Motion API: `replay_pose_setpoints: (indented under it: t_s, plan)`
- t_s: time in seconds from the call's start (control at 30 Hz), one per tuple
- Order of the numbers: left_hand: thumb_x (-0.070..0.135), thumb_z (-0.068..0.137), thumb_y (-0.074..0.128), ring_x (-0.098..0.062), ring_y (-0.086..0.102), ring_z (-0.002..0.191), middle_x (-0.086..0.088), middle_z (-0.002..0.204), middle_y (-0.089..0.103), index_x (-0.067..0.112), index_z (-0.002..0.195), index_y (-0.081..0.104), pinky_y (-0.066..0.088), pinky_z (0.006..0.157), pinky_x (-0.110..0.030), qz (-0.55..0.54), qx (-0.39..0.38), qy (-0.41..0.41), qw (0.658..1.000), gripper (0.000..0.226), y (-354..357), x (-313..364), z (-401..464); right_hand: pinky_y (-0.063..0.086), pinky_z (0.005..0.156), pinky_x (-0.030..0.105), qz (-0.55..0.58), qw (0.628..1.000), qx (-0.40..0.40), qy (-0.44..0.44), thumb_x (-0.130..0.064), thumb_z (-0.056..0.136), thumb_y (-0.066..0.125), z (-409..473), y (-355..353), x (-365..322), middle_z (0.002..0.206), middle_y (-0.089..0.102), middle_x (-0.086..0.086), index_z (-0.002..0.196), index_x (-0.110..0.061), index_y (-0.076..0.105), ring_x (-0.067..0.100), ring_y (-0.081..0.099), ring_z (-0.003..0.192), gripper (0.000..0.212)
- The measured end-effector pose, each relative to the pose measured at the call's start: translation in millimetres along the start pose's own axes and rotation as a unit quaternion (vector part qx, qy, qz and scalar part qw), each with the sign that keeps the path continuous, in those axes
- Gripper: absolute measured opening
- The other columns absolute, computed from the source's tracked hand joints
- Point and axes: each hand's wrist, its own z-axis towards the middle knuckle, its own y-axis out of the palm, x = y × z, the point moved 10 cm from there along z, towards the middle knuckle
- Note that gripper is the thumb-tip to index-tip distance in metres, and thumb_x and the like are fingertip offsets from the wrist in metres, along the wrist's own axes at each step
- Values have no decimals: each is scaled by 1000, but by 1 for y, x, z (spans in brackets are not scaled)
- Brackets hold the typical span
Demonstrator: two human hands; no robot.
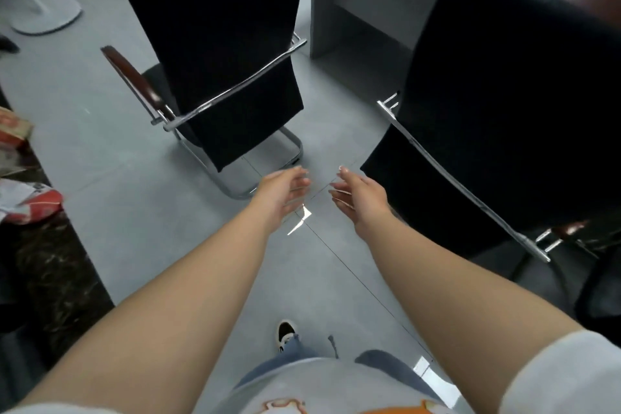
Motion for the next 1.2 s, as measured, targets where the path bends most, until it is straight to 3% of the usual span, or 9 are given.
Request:
replay_pose_setpoints:
  t_s: [0.17,0.33,0.43,0.53,0.83,0.93,1.1,1.2]
  plan:
    - [27,94,50,-8,58,74,4,81,65,20,85,61,43,72,-23,-1,-20,-19,1000,16,-10,22,41,51,65,18,5,1000,17,-4,-23,90,61,28,28,-19,77,62,3,93,-9,60,13,60,69,15]
    - [27,95,48,-7,58,72,5,80,64,19,89,62,42,64,-22,15,-28,-32,999,17,-7,50,96,49,68,20,3,999,37,-7,-23,90,60,80,45,-43,75,62,2,88,-12,60,12,60,67,11]
    - [26,95,48,-9,59,73,4,80,65,18,85,62,44,70,-24,22,-34,-35,999,18,3,74,138,49,69,20,5,999,41,-1,-25,90,61,121,57,-62,76,62,1,87,-13,60,12,61,69,12]
    - [26,94,50,-11,60,77,3,81,65,18,83,63,45,81,-28,33,-23,-24,999,18,15,111,186,51,71,20,15,999,35,-6,-24,90,60,170,69,-94,76,62,1,83,-15,59,13,61,71,12]
    - [25,94,50,-11,61,83,2,86,67,19,86,63,46,73,-24,84,-78,-35,993,16,95,215,290,49,68,19,29,998,62,-11,-26,92,57,271,77,-205,73,60,2,82,-14,58,12,58,67,16]
    - [25,92,52,-12,61,84,2,86,66,18,87,62,45,74,-24,120,-106,-51,986,14,123,226,317,51,75,22,48,994,100,-3,-26,92,56,291,64,-221,74,60,2,81,-13,58,12,59,70,17]
    - [26,94,49,-10,59,80,3,86,64,18,88,60,45,75,-22,189,-170,-82,964,15,179,237,365,52,83,25,93,976,198,-3,-27,92,57,322,27,-248,77,60,1,95,-10,59,14,61,78,18]
    - [27,94,49,-10,59,79,2,86,64,18,88,59,45,74,-22,256,-229,-95,934,15,223,243,388,52,85,26,148,951,273,1,-29,91,59,334,-2,-257,76,60,0,83,-14,59,13,61,77,16]
